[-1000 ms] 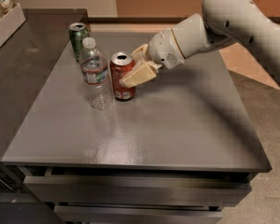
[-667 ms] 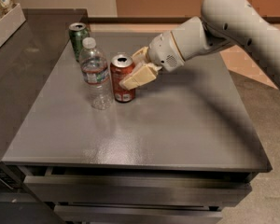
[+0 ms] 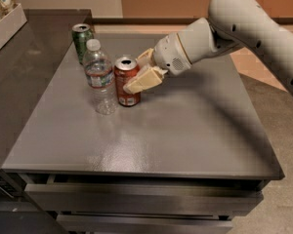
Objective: Move coke can near water bottle
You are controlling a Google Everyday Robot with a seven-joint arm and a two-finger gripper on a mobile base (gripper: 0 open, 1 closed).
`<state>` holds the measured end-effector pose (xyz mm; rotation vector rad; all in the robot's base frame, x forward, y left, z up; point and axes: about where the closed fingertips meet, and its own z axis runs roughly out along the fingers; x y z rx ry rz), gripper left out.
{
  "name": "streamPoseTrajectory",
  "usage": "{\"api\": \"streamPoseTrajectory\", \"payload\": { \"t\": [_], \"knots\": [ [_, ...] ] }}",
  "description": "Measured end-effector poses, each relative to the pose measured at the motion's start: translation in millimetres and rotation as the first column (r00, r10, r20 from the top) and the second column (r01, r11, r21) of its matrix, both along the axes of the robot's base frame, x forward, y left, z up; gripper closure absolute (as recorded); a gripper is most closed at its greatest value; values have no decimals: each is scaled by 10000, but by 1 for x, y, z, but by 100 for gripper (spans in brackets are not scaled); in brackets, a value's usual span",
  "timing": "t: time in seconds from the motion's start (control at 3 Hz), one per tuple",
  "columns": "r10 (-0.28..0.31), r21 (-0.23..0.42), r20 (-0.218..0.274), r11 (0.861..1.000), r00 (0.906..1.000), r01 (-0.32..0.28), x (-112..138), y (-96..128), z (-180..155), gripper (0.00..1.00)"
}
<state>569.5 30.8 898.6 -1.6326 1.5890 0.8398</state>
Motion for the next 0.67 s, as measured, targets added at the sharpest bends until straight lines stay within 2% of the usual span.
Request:
{"api": "streamPoseTrajectory", "payload": {
  "t": [0.33, 0.67],
  "knots": [
    [38, -1, -9, 10000, 10000, -38, -1, 2, 0, 0],
    [40, -1, -9, 10000, 10000, -40, -1, 2, 0, 0]
  ]
}}
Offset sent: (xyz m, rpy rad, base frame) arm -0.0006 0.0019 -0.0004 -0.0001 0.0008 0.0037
